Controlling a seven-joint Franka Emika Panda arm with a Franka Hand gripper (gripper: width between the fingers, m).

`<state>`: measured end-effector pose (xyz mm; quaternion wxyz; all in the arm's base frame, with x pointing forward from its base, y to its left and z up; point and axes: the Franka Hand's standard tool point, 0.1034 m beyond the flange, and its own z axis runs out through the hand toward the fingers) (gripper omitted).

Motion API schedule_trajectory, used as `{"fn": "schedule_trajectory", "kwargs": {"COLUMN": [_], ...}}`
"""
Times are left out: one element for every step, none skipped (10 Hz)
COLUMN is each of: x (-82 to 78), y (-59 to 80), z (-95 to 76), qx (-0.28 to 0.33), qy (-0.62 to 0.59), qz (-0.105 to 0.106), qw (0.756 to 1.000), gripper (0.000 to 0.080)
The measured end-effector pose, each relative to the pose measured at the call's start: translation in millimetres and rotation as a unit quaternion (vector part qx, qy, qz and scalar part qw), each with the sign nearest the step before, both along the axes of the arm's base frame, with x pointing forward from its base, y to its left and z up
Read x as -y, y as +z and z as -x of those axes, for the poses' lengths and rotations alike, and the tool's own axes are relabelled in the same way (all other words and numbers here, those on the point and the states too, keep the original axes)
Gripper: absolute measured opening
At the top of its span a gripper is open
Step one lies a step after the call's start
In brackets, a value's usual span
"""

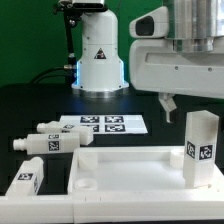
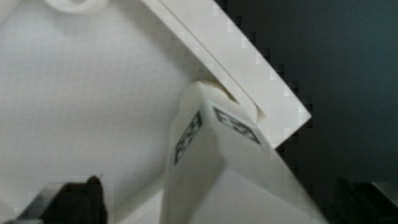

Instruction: Assemble desk

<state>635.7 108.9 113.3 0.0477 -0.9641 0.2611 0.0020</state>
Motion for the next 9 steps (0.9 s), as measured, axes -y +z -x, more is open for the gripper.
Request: {"fn": "schedule_trajectory", "kwargs": {"x": [0.1, 0.7, 0.9, 1.2, -3.2, -6.6, -5.0, -5.0, -5.6], "y": [-0.4, -0.7, -0.8, 0.3, 3.7, 3.9, 2.9, 2.9, 2.7], "z": [-0.3, -0.1, -0.1, -0.9, -5.6, -7.3, -6.8, -6.8, -6.7], "qx": [0.003, 0.005, 0.008, 0.015, 0.033, 0.042, 0.04, 0.039, 0.037], "qy": [0.024, 0.055, 0.088, 0.169, 0.256, 0.261, 0.249, 0.245, 0.209], "qz": [0.001, 0.002, 0.002, 0.016, 0.035, 0.036, 0.036, 0.036, 0.034], "qw": [1.0, 0.998, 0.996, 0.985, 0.965, 0.964, 0.967, 0.968, 0.977], "gripper": [0.0647, 0.0647, 0.0647, 0.0649, 0.0649, 0.0649, 0.0649, 0.0548, 0.0369]}}
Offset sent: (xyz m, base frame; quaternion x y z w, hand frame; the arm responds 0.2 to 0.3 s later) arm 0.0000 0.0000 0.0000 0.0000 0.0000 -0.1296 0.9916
